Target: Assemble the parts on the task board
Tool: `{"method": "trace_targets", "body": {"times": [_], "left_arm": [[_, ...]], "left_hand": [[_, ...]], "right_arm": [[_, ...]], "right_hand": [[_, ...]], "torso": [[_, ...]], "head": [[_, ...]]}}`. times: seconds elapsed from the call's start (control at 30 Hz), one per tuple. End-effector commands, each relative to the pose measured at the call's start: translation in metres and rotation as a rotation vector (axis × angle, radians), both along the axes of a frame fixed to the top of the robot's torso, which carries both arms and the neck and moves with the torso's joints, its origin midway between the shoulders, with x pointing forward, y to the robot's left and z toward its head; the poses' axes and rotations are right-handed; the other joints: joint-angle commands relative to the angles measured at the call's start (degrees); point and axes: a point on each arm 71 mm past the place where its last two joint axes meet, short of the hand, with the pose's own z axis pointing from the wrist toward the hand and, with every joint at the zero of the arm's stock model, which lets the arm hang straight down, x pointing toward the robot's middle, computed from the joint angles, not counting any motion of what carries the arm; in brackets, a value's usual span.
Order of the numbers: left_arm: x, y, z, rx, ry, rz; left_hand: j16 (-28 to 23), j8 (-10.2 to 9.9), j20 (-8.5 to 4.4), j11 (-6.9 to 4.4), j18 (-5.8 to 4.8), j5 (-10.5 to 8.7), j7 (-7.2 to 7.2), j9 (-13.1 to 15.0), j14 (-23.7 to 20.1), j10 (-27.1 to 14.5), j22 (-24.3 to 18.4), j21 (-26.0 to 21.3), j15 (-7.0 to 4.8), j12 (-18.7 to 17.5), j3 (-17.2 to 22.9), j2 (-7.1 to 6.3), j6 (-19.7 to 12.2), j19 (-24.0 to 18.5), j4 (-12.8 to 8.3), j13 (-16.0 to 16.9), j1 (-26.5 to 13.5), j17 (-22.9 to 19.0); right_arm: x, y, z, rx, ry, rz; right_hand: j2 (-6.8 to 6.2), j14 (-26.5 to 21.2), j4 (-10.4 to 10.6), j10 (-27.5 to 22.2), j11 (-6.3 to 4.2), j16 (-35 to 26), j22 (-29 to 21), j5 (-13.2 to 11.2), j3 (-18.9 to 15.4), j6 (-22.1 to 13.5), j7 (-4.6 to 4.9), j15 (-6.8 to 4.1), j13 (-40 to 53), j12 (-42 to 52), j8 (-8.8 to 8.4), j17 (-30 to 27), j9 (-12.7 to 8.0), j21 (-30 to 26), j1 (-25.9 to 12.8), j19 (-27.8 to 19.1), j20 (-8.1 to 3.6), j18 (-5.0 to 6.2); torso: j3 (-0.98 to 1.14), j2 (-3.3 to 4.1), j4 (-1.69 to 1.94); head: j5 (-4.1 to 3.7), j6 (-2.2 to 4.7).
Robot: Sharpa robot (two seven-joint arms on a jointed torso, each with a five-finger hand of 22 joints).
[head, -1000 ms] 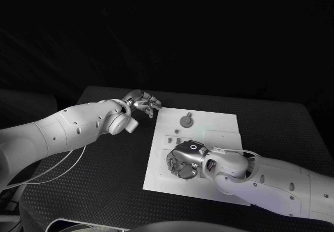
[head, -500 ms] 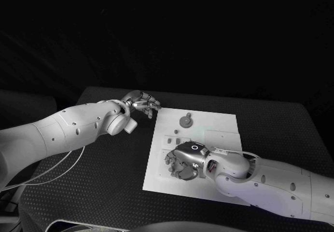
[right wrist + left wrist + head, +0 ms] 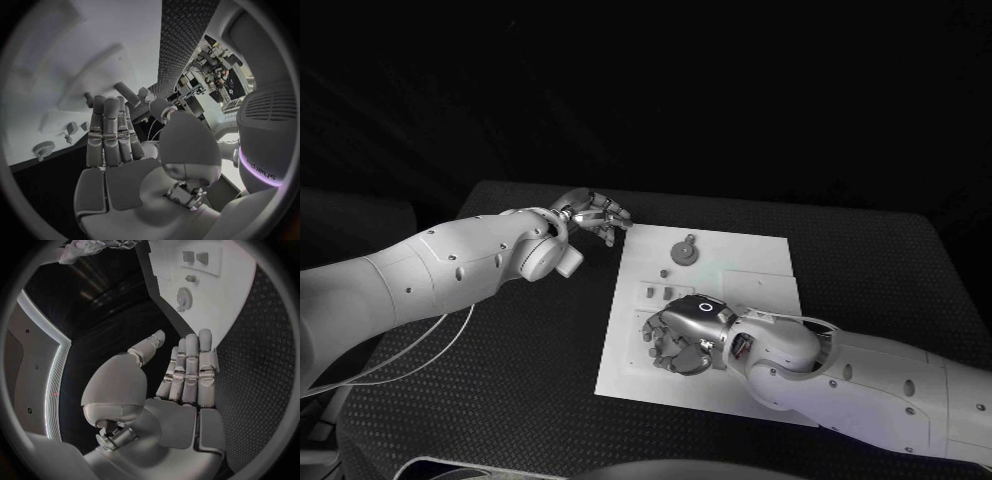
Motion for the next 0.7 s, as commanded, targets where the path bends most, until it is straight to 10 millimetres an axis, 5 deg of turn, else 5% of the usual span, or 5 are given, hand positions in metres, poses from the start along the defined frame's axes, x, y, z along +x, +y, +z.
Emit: {"method": "trace_targets", "body": {"times": [0.03,0.33,0.7], "left_arm": [[-0.0001,-0.0024,0.0010,-0.012,0.002,-0.013],[-0.0003,-0.0026,0.0008,-0.012,0.006,-0.016],[-0.0003,-0.0023,0.0006,-0.011,0.008,-0.017]], "left_hand": [[-0.4,-0.1,-0.26,-0.08,3.15,-0.21,0.41,0.1,0.3,-0.5,0.1,-0.2,-0.09,-0.3,-0.4,0.02,-0.1,0.3,-0.1,-0.1,-0.4,0.1],[-0.4,-0.1,-0.26,-0.07,3.17,-0.21,0.41,0.1,0.4,-0.6,0.1,-0.2,-0.09,-0.3,-0.4,0.05,-0.1,0.4,0.0,-0.1,-0.4,0.1],[-0.4,-0.1,-0.24,-0.05,3.18,-0.22,0.43,0.1,0.4,-0.6,0.1,-0.3,-0.07,-0.3,-0.4,0.03,-0.2,0.4,0.0,-0.1,-0.4,0.2]], "right_arm": [[-0.0029,0.0034,-0.0014,0.012,0.024,0.021],[-0.0024,0.0066,-0.0013,0.016,0.019,0.024],[-0.0015,0.0098,-0.0008,0.024,0.006,0.022]], "right_hand": [[-0.12,-0.4,0.0,-0.3,-0.11,0.4,1.5,0.0,-0.4,0.4,-0.30,0.01,0.1,0.2,0.22,0.1,0.0,0.4,0.4,-0.4,0.04,-0.91],[0.57,-1.2,-0.1,-0.8,0.06,0.9,1.5,0.1,-0.4,1.4,-0.70,0.17,0.4,0.1,0.87,0.1,0.2,0.9,1.0,-1.2,0.18,-0.91],[3.58,-1.6,-1.4,-0.9,0.07,1.7,1.5,0.1,0.1,2.9,-1.32,0.16,1.1,0.2,1.74,-0.1,0.5,1.9,2.8,-1.8,0.30,-0.91]], "torso": [[-0.04,0.02,0.02],[-0.10,0.00,0.06],[-0.08,0.00,0.06]], "head": [[-0.07,-0.08],[-0.10,-0.17],[-0.03,-0.25]]}}
